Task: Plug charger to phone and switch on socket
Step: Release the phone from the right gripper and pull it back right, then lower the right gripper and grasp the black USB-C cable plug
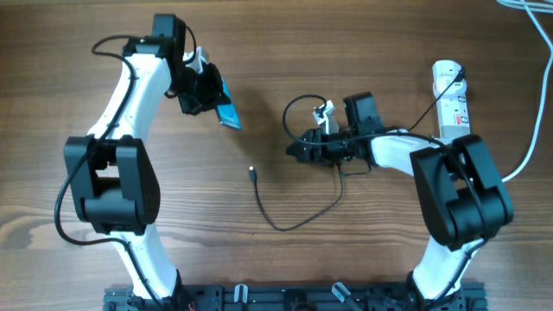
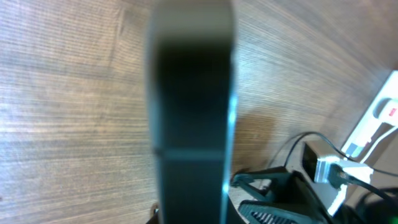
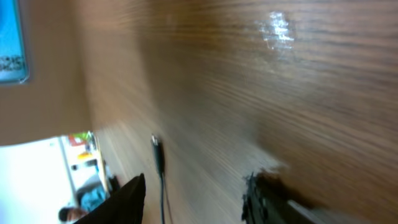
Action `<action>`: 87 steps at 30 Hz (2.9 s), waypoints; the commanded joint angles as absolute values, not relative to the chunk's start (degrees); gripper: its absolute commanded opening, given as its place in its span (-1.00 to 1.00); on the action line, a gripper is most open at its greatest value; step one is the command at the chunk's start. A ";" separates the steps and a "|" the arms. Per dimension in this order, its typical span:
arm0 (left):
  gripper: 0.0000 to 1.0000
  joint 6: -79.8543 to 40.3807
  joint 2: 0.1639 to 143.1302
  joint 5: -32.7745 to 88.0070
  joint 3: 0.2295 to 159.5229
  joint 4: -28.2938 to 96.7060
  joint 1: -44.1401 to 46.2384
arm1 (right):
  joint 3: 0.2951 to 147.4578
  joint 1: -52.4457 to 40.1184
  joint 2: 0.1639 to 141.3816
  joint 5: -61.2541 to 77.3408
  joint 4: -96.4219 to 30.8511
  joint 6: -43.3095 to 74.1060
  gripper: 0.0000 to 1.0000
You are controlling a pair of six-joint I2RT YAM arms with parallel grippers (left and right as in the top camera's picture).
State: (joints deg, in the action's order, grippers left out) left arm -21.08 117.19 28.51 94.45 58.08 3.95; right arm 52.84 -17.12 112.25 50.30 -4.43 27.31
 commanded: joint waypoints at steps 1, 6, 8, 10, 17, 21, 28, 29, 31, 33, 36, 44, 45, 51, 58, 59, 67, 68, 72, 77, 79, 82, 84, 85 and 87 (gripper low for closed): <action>-0.92 -24.23 117.16 32.29 90.61 55.44 3.46 | 62.08 -17.50 108.09 32.21 -23.20 17.72 0.06; -0.92 -18.31 117.16 39.99 89.76 53.04 1.43 | 78.76 -23.11 106.15 13.98 -51.81 13.43 0.06; -0.91 -17.69 117.16 40.32 89.71 52.40 -0.01 | 79.55 -26.85 106.15 10.50 -53.71 13.56 0.06; -0.92 -15.86 117.16 41.06 89.21 51.83 -1.85 | 79.29 -30.98 106.39 8.21 -53.82 15.05 0.06; -0.91 0.71 117.16 52.60 83.09 50.54 -9.91 | 79.05 -42.50 106.54 6.15 -44.05 16.80 0.99; -0.92 1.10 117.16 58.26 81.62 49.19 -13.74 | 79.00 -44.31 106.67 3.81 -42.26 22.61 0.34; -0.92 1.10 117.16 58.24 81.62 47.88 -13.43 | 74.22 -46.96 107.13 -1.56 -36.71 25.74 -0.73; -0.91 1.10 117.16 58.24 81.65 47.66 -13.10 | 73.67 -47.46 107.48 -1.56 -35.68 25.76 -0.63; -0.92 1.08 117.16 58.06 81.62 47.27 -12.60 | 72.47 -48.38 107.81 -1.54 -33.12 26.81 -0.56; -0.92 1.08 117.16 58.02 81.62 46.89 -12.23 | 71.59 -49.84 108.64 -1.83 -29.98 27.29 -0.33; -0.92 1.08 117.16 57.78 81.62 46.87 -12.10 | 71.59 -52.05 111.07 -4.40 -28.75 27.18 -0.16; -0.92 1.08 117.16 57.58 81.62 46.87 -12.10 | 71.61 -53.76 117.86 -9.93 -28.86 26.96 -0.28; -0.92 1.08 117.16 57.58 81.62 46.87 -12.10 | 72.01 -53.47 117.69 -12.75 -30.46 26.96 -0.46; -0.92 1.08 117.16 57.58 81.65 46.85 -12.10 | 76.31 -48.75 117.64 -17.78 -42.13 27.07 -0.64; -0.92 1.08 117.16 57.58 81.65 46.85 -12.10 | 76.29 -41.08 117.64 1.13 -43.38 27.38 0.06; -0.92 1.08 117.16 57.58 81.62 46.85 -12.10 | 76.29 -40.80 117.64 2.07 -43.92 28.95 0.16; -0.92 1.08 117.16 57.60 81.65 46.87 -12.10 | 75.35 -40.69 117.82 2.00 -45.84 41.12 -0.31; -0.92 1.08 117.16 57.60 81.65 46.87 -12.10 | 75.26 -40.69 117.93 1.76 -45.36 41.12 -0.41; -0.92 1.08 117.16 57.60 81.65 46.87 -12.10 | 75.26 -40.69 118.54 1.19 -43.90 41.15 -0.56; -0.92 1.08 117.16 57.60 81.65 46.87 -12.10 | 75.24 -40.69 119.55 1.21 -44.03 42.13 -0.67; -0.92 1.08 117.16 57.60 81.65 46.87 -12.10 | 75.24 -40.69 119.81 1.58 -44.01 42.17 -0.70; -0.92 1.08 117.16 57.60 81.65 46.87 -12.10 | 75.24 -40.69 119.81 1.63 -44.21 42.24 -0.82; -0.92 1.08 117.16 57.60 81.65 46.87 -12.10 | 75.24 -40.69 119.81 1.89 -44.16 42.33 -0.91; -0.92 1.08 117.16 57.63 81.65 46.87 -12.10 | 75.24 -40.69 119.81 3.01 -44.14 41.87 -0.91; -0.92 1.08 117.16 57.63 81.65 46.87 -12.10 | 75.24 -40.69 119.81 5.28 -44.07 39.48 -0.91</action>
